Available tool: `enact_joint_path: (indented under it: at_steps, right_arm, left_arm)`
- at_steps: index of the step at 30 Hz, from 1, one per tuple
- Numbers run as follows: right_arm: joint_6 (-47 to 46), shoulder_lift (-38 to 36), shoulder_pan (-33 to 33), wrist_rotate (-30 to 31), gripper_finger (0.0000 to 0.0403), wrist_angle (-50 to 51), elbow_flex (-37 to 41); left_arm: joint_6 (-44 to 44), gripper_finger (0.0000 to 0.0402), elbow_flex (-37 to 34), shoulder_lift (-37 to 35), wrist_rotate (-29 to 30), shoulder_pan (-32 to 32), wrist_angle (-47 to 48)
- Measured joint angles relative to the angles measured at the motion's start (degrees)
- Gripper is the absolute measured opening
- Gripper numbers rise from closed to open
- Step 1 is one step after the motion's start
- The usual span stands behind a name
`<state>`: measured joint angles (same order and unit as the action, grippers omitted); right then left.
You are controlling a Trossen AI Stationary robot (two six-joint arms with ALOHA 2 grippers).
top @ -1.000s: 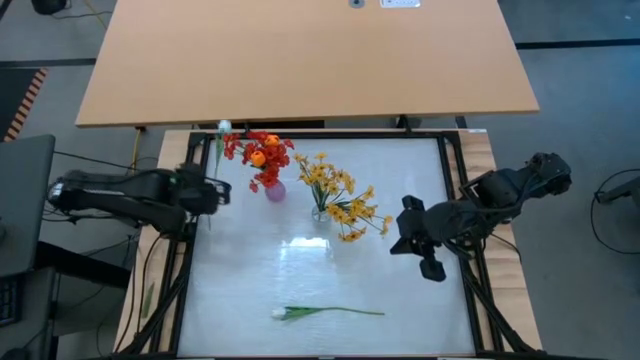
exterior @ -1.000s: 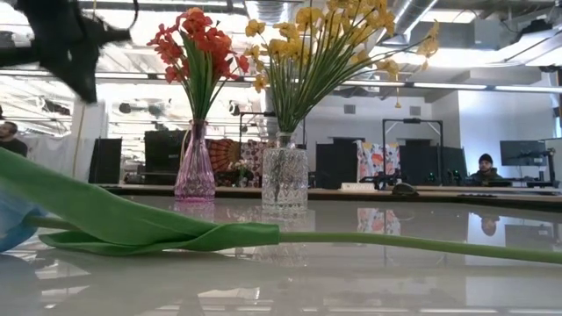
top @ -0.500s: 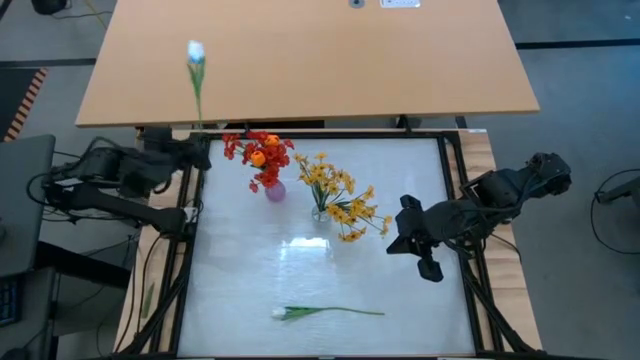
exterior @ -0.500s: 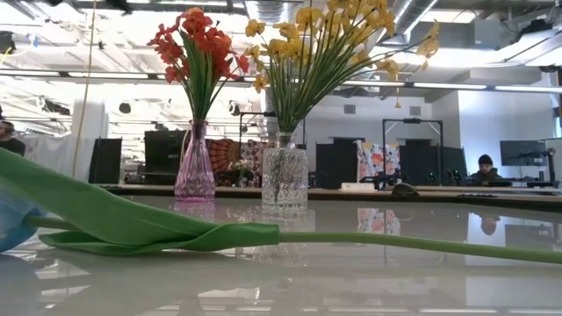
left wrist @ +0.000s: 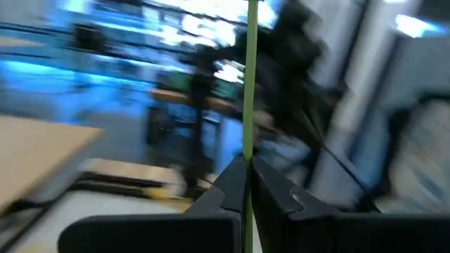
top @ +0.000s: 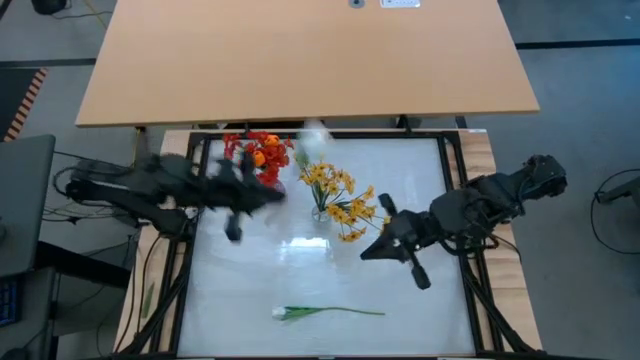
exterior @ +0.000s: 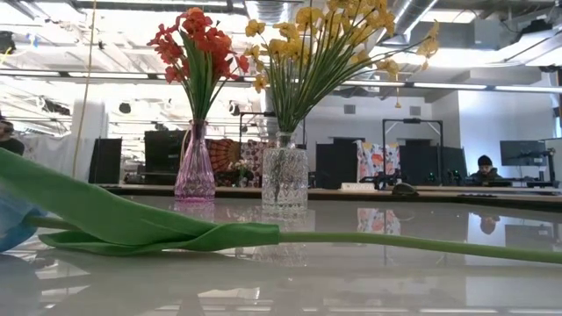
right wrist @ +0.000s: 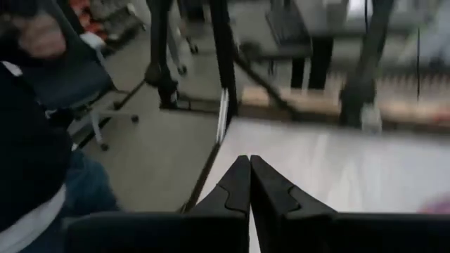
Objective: Sort flowers into vase by color
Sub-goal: Put the top white tulip into the transparent vase
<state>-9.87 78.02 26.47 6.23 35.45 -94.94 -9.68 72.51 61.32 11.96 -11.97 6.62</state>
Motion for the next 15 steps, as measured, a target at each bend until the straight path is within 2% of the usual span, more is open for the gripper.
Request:
enact_joint_path:
  at_steps: [4,9,15]
  right_arm:
    - [5.5,2.4,-1.7,3.2,0.0043,-8.8,0.0]
    - [8.6,3.6,-4.4,3.2,0.0070,-10.5,0.0]
    - [9.7,4.2,-7.2,6.4,0.0151,-13.2,0.0]
  left_arm:
    - [2.9,0.0000,-0.1,6.7,-7.4,-1.3,-4.9]
    - [5.0,0.0000,-0.1,10.6,-10.6,-1.5,-8.3]
    - [4.9,0.0000,-0.1,11.0,-10.6,-1.5,-9.1]
